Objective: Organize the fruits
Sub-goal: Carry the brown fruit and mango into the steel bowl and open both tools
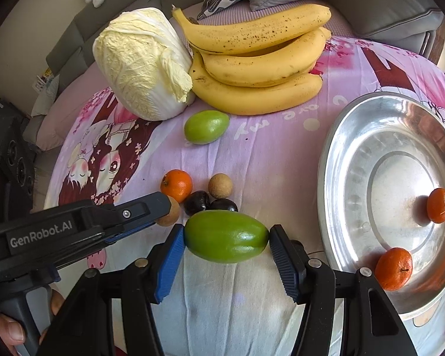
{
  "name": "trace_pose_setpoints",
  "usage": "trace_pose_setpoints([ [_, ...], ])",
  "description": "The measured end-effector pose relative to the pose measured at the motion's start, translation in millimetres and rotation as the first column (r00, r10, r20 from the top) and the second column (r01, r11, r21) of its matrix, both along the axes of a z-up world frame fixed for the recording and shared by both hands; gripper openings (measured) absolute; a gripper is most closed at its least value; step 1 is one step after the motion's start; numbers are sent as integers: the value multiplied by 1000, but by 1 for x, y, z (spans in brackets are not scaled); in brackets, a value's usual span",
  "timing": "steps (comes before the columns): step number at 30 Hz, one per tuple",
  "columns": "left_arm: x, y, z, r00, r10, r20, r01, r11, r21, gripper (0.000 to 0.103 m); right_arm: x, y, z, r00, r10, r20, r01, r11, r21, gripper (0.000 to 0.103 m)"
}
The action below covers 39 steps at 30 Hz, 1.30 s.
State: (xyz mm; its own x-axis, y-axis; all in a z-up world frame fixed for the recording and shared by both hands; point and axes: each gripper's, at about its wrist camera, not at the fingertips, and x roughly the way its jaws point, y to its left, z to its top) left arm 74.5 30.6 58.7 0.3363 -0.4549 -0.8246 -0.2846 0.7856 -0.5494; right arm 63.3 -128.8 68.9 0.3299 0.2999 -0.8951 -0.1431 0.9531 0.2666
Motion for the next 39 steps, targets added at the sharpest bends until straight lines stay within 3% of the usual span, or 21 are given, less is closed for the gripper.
trace_pose_setpoints([
  [10,2,-6,2,1000,-7,12,6,1000,24,25,1,-12,5,999,-32,15,32,999,1,61],
  [19,11,-28,17,998,-41,55,38,997,63,25,3,-47,18,993,-110,40,110,994,12,61],
  [28,31,-90,35,975,-189,119,175,977,122,26,9,-111,19,963,-268,38,268,963,-18,61],
  [39,45,-161,21,938,-337,79,323,934,155,26,6,-165,12,918,-396,2,395,918,-37,61],
])
